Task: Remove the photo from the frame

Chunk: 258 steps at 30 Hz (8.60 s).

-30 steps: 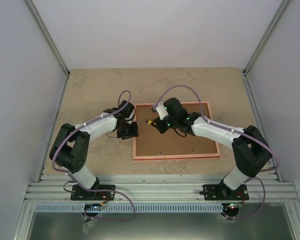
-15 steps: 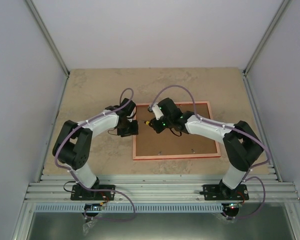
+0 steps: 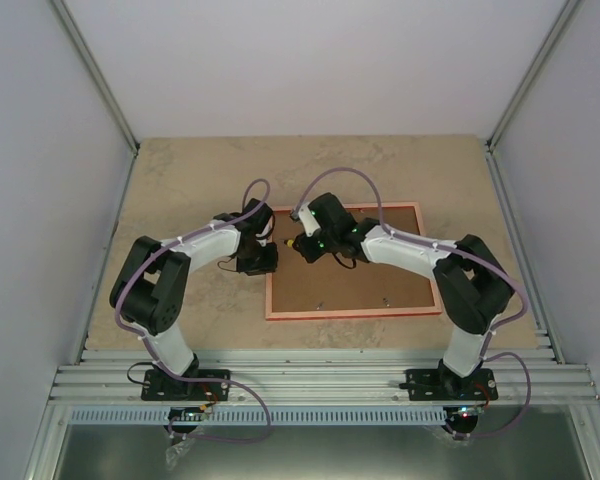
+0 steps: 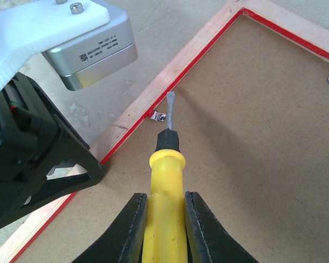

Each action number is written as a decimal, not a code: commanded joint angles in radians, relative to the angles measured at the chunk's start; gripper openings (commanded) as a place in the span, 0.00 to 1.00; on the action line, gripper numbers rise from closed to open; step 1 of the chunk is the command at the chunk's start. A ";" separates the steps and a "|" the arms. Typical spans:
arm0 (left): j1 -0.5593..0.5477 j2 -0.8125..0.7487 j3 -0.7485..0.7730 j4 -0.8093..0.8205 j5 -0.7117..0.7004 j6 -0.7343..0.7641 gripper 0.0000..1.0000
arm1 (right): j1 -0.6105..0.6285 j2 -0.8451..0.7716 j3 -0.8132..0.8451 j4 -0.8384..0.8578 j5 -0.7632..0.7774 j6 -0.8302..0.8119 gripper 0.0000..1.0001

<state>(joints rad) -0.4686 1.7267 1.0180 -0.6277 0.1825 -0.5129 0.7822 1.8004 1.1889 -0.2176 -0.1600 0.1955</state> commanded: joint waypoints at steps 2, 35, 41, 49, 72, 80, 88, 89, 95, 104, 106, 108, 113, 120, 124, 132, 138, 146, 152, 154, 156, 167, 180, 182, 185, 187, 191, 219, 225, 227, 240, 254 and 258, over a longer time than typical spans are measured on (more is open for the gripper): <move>-0.002 0.008 -0.015 -0.007 0.000 0.005 0.23 | 0.003 0.031 0.037 0.003 0.002 0.007 0.01; -0.002 0.017 -0.034 0.025 0.000 -0.005 0.16 | 0.041 0.076 0.094 -0.160 -0.081 -0.081 0.00; -0.002 0.021 -0.035 0.026 -0.001 -0.003 0.15 | 0.045 0.080 0.105 -0.201 -0.094 -0.100 0.00; -0.002 0.023 -0.034 0.031 -0.004 -0.005 0.15 | 0.044 0.085 0.126 -0.261 -0.103 -0.136 0.01; -0.001 0.019 -0.042 0.035 -0.008 -0.004 0.15 | 0.022 0.043 0.098 -0.298 0.056 -0.108 0.01; -0.002 0.018 -0.040 0.032 -0.012 -0.005 0.15 | 0.010 0.021 0.082 -0.299 0.062 -0.106 0.00; -0.002 0.013 -0.040 0.034 -0.015 -0.014 0.15 | 0.007 -0.022 0.056 -0.249 0.024 -0.105 0.00; -0.002 0.013 -0.041 0.035 -0.015 -0.017 0.15 | 0.007 -0.029 0.051 -0.239 0.023 -0.105 0.00; -0.001 -0.006 -0.049 0.046 -0.032 -0.056 0.13 | -0.016 -0.084 0.003 -0.203 0.069 -0.079 0.00; 0.001 -0.054 -0.078 0.084 -0.042 -0.170 0.10 | -0.077 -0.207 -0.080 -0.126 0.134 -0.054 0.01; 0.003 -0.069 -0.094 0.100 -0.040 -0.208 0.10 | -0.092 -0.225 -0.095 -0.109 0.135 -0.052 0.01; 0.003 -0.085 -0.111 0.117 -0.033 -0.249 0.09 | -0.105 -0.234 -0.104 -0.099 0.121 -0.055 0.00; 0.002 -0.140 -0.163 0.157 -0.024 -0.348 0.09 | -0.120 -0.234 -0.118 -0.084 0.096 -0.069 0.00; 0.001 -0.220 -0.262 0.230 0.037 -0.489 0.16 | -0.142 -0.241 -0.135 -0.042 0.054 -0.085 0.00; 0.001 -0.258 -0.274 0.200 0.020 -0.501 0.29 | -0.154 -0.243 -0.149 -0.020 0.026 -0.084 0.00; 0.010 -0.271 -0.123 -0.001 -0.164 -0.338 0.56 | -0.161 -0.259 -0.168 -0.008 0.016 -0.082 0.00; 0.030 -0.146 0.106 -0.090 -0.315 -0.062 0.71 | -0.162 -0.279 -0.181 -0.011 0.016 -0.077 0.00; 0.071 0.065 0.316 -0.050 -0.366 0.212 0.75 | -0.162 -0.307 -0.194 -0.024 0.021 -0.072 0.00; 0.122 0.172 0.418 0.008 -0.300 0.341 0.79 | -0.162 -0.327 -0.208 -0.039 0.025 -0.063 0.00; 0.142 0.207 0.456 0.012 -0.246 0.366 0.80 | -0.161 -0.334 -0.212 -0.042 0.029 -0.058 0.00; 0.162 0.246 0.496 -0.002 -0.187 0.383 0.80 | -0.162 -0.337 -0.212 -0.051 0.034 -0.058 0.00; 0.206 0.378 0.570 -0.034 -0.061 0.431 0.81 | -0.162 -0.342 -0.205 -0.068 0.048 -0.057 0.01; 0.202 0.333 0.469 -0.062 -0.016 0.368 0.74 | -0.162 -0.339 -0.202 -0.071 0.047 -0.052 0.01; 0.196 0.313 0.438 -0.060 -0.014 0.358 0.73 | -0.162 -0.337 -0.204 -0.066 0.046 -0.051 0.01; 0.178 0.296 0.412 -0.072 -0.026 0.344 0.72 | -0.162 -0.333 -0.202 -0.062 0.039 -0.046 0.00; 0.162 0.286 0.399 -0.080 -0.030 0.336 0.72 | -0.162 -0.331 -0.202 -0.060 0.036 -0.044 0.00; 0.115 0.262 0.367 -0.092 -0.043 0.324 0.70 | -0.162 -0.326 -0.204 -0.056 0.031 -0.038 0.00; 0.061 0.084 0.171 -0.070 -0.085 0.168 0.21 | -0.162 -0.320 -0.215 -0.033 -0.007 -0.019 0.00; 0.054 0.002 0.089 -0.048 -0.026 0.092 0.18 | -0.152 -0.299 -0.207 -0.019 -0.043 -0.028 0.00; 0.047 -0.017 0.059 -0.030 -0.004 0.062 0.17 | -0.144 -0.286 -0.201 -0.016 -0.062 -0.034 0.00; 0.000 -0.076 -0.059 0.049 0.084 -0.046 0.17 | -0.042 -0.162 -0.141 0.010 -0.147 -0.064 0.01; 0.001 -0.082 -0.084 0.024 0.041 -0.032 0.25 | 0.003 -0.081 -0.104 0.027 -0.179 -0.061 0.01; 0.001 -0.075 -0.085 0.013 0.040 -0.020 0.23 | 0.006 -0.068 -0.098 0.029 -0.179 -0.061 0.01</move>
<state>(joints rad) -0.4629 1.6482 0.9298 -0.6014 0.2142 -0.5426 0.7822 1.7126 1.0626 -0.2131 -0.3225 0.1436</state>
